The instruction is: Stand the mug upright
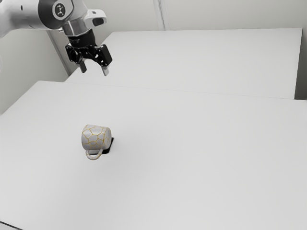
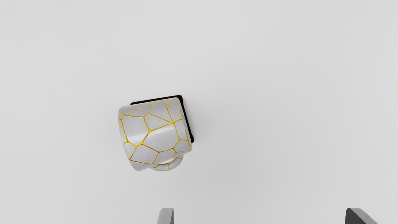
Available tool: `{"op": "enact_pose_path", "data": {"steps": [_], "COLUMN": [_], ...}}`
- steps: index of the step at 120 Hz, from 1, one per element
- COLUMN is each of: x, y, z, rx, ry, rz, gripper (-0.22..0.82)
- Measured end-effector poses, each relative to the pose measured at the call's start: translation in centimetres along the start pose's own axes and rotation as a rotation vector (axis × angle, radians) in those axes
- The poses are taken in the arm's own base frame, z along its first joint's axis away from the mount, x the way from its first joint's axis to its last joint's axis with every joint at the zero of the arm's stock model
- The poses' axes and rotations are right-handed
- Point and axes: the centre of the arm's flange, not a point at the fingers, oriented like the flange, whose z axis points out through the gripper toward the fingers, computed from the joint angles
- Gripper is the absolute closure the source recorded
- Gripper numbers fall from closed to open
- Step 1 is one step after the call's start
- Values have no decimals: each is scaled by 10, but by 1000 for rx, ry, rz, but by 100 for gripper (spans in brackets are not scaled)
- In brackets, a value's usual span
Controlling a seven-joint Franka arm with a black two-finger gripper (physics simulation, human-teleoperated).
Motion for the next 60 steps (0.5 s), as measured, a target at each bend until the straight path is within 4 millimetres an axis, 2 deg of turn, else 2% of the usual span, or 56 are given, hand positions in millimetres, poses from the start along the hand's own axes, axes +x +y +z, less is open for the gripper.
{"op": "enact_pose_path", "data": {"steps": [32,47,60], "x": [-2,-14,-26], "y": [13,12,9], "z": [2,12,31], "rx": [-7,-9,-7], "ry": [0,-26,-50], "rz": [19,13,5], "gripper": [0,0,0]}}
